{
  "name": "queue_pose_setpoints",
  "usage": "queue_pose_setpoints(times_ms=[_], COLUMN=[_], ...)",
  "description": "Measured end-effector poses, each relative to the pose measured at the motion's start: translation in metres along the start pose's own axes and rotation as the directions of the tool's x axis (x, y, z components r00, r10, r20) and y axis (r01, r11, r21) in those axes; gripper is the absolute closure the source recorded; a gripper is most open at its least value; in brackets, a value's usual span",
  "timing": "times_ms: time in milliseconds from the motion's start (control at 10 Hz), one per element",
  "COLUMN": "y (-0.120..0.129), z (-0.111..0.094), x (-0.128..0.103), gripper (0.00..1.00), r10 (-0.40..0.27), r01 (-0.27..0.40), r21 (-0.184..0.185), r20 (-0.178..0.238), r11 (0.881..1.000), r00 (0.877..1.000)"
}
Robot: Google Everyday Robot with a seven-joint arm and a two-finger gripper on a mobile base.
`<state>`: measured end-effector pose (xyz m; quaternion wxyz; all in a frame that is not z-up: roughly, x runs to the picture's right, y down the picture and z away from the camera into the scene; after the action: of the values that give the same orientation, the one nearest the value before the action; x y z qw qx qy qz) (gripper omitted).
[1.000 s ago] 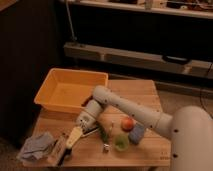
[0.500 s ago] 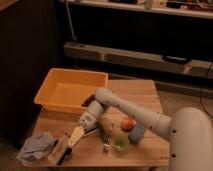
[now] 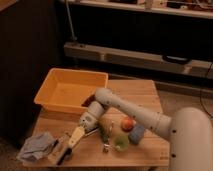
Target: Place eraser in metal cup
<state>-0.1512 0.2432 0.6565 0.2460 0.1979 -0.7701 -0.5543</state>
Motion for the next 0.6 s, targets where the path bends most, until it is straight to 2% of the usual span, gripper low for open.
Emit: queue_pose_setpoints(times_ms=[100, 200, 600], y=[0.0015, 0.0023, 0.0035], z=[0.0, 0.0, 0.0004], x=[-0.0004, -0.0004, 0.0004], gripper=[0.24, 0.2, 0.2], r10=[0.006, 0.01, 0.02], r01=[-0.006, -0.01, -0.02], r21=[-0.003, -0.007, -0.026], r20=[-0.005, -0.009, -0.01], r11=[1.0, 1.0, 0.999], r00=[1.0, 1.0, 1.0])
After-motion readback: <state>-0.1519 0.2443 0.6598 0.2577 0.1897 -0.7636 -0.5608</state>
